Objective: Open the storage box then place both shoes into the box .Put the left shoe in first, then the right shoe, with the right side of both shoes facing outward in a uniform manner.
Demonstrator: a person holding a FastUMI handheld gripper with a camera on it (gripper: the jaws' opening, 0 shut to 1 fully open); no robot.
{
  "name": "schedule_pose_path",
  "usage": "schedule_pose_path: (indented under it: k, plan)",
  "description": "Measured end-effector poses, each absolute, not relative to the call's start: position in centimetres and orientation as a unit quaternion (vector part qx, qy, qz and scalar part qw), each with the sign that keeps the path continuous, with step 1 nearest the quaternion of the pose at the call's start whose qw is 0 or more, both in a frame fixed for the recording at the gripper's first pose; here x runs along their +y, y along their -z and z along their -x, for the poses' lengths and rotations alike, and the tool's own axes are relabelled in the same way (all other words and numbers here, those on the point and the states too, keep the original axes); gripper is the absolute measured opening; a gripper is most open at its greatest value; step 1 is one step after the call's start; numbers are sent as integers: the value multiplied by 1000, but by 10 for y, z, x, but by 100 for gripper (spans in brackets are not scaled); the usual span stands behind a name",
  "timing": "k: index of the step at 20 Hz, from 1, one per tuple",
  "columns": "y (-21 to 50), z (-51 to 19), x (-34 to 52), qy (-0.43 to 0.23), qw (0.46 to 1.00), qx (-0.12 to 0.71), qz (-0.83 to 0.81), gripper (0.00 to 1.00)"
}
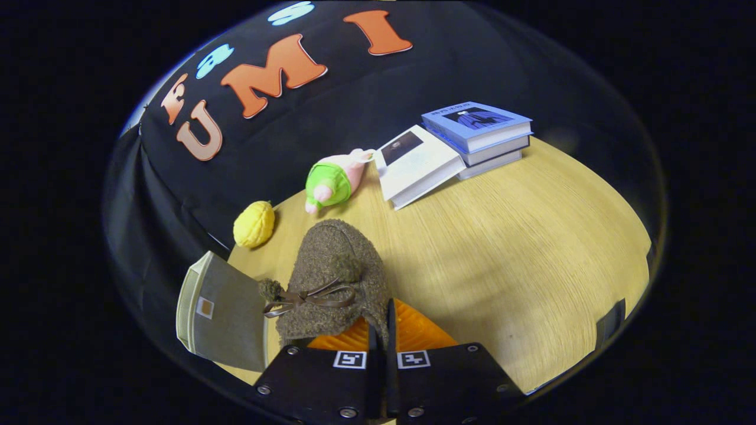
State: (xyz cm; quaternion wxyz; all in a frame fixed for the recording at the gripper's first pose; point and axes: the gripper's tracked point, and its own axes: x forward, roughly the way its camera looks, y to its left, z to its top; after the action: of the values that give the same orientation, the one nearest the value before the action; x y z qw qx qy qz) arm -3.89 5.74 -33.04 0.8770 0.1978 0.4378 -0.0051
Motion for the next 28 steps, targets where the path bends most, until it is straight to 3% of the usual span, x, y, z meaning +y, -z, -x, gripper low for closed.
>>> schedule_pose_path:
  k: [10, 20, 28]
  plan:
    - [248, 19, 187, -90, 892, 411, -167, 5]
    - [232, 13, 350, -187, 863, 434, -179, 5]
    - [272, 13, 401, -172, 848, 476, -159, 5]
